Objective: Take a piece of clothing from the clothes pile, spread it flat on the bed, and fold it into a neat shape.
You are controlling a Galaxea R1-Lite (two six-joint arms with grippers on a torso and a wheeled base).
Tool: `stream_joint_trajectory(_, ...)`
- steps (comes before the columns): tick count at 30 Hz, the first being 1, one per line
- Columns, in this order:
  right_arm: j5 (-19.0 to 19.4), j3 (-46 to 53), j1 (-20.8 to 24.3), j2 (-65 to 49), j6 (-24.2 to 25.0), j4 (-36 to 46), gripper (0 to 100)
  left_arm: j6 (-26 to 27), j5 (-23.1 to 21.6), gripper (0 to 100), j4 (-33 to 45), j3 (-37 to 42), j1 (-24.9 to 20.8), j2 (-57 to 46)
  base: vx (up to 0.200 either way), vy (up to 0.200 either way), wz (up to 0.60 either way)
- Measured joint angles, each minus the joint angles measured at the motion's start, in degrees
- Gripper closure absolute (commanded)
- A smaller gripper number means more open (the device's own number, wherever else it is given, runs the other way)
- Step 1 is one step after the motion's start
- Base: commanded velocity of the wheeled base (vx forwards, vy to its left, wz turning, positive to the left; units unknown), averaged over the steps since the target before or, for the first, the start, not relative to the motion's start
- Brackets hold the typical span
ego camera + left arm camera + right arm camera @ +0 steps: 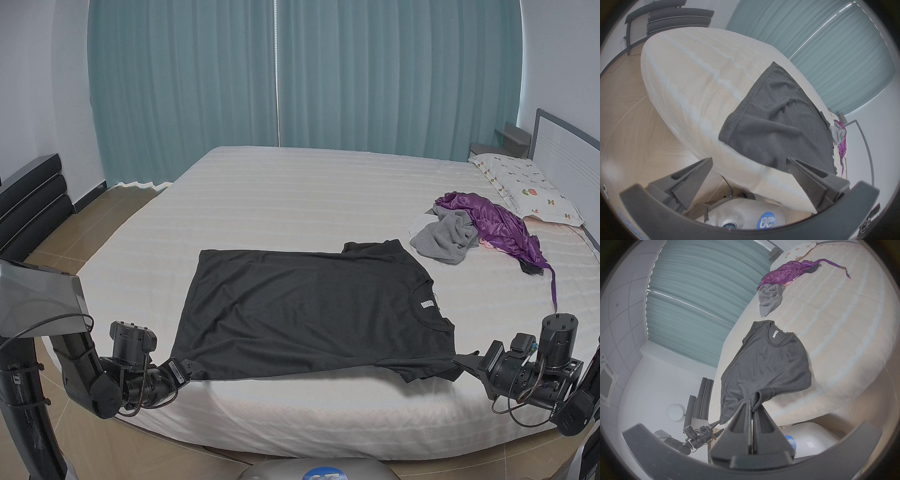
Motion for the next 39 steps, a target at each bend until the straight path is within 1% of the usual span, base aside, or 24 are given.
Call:
stream_joint_trajectory(5, 0.02, 0.0, 0.0, -0.3, -0.01, -0.05, 100, -0.15, 1.65, 0, 0.02, -1.66, 0.3, 1.41, 0.0, 0.0, 0.0)
stream_joint_trajectory(8, 0.02, 0.0, 0.0, -0.24, 0.0, -0.09, 100, -0.28, 1.89, 0, 0.0, -2.46, 0.6, 1.93, 0.0, 0.0, 0.0)
stream_joint_trajectory(9, 0.02, 0.0, 0.0, -0.2, -0.01, -0.09, 100, -0.3, 1.97, 100, 0.0, -2.71, 0.66, 2.05, 0.0, 0.0, 0.0)
stream_joint_trajectory(14, 0.02, 0.0, -0.02, 0.15, -0.01, -0.09, 100, -0.3, 2.26, 100, -1.08, -3.04, 0.99, 2.27, 0.0, 0.0, 0.0)
stream_joint_trajectory(18, 0.02, 0.0, -0.06, 0.59, -0.01, -0.11, 100, -0.28, 3.58, 100, -1.43, -2.43, 1.35, 1.82, 0.0, 0.0, 0.0)
stream_joint_trajectory(30, -0.02, 0.0, -0.41, 0.98, -0.23, -0.11, 100, 0.55, 4.13, 100, -0.88, -0.02, 3.15, -5.35, 0.0, 0.0, 0.0)
stream_joint_trajectory(32, -0.04, 0.0, -0.44, 0.98, -0.39, -0.11, 100, 1.5, 3.94, 100, -0.51, 0.46, 3.52, -6.64, 0.0, 0.0, 0.0)
stream_joint_trajectory(36, -0.11, 0.0, -0.44, 0.91, -1.29, 0.13, 100, 5.36, 3.79, 100, 2.04, 1.73, 3.85, -8.87, 0.0, 0.0, 0.0)
stream_joint_trajectory(39, -0.15, 0.0, -0.44, 0.91, -2.96, 2.6, 100, 7.23, 3.74, 100, 4.0, 2.23, 3.94, -10.25, 0.0, 0.0, 0.0)
